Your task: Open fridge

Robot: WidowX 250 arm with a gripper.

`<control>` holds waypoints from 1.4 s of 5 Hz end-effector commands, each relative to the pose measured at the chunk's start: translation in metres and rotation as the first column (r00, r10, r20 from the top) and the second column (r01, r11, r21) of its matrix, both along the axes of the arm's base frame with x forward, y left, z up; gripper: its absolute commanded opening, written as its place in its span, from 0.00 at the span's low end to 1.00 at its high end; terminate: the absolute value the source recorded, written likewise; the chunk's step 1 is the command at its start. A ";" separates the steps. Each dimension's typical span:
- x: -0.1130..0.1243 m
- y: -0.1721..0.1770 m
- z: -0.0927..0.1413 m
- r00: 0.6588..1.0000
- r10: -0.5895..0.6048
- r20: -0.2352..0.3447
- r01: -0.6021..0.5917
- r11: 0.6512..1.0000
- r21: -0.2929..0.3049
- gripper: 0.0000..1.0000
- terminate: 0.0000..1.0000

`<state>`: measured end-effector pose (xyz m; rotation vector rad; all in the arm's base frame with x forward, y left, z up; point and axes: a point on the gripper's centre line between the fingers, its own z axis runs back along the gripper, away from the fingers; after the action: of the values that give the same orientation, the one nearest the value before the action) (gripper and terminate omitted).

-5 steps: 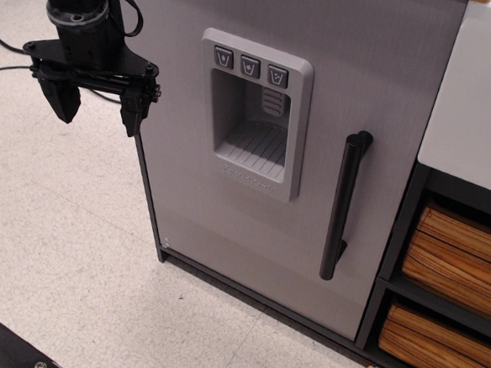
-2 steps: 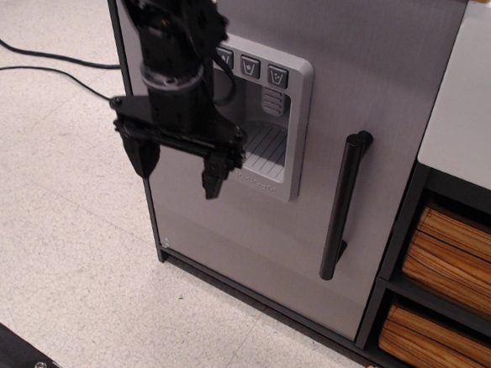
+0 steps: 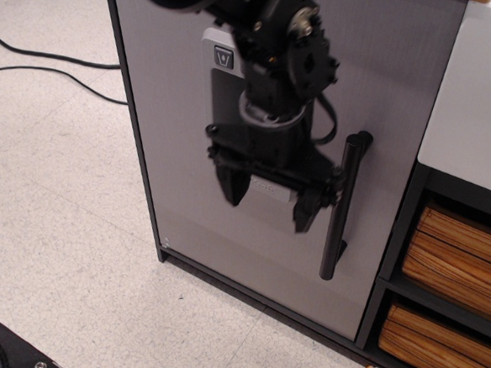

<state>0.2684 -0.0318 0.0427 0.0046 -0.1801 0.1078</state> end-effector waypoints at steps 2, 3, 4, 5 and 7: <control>0.049 -0.032 0.018 0.989 -0.060 0.132 0.063 0.998 -0.021 1.00 0.00; 0.062 -0.030 0.019 0.983 -0.049 0.177 0.049 0.999 0.008 1.00 0.00; 0.078 -0.026 0.021 0.978 -0.035 0.203 0.035 0.999 0.008 1.00 0.00; 0.090 -0.028 0.020 0.976 -0.042 0.213 0.039 0.999 0.019 1.00 0.00; 0.094 -0.032 0.015 0.968 -0.099 0.230 0.095 0.995 0.028 0.00 0.00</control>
<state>0.3580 -0.0634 0.0418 0.0007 -0.3606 0.0160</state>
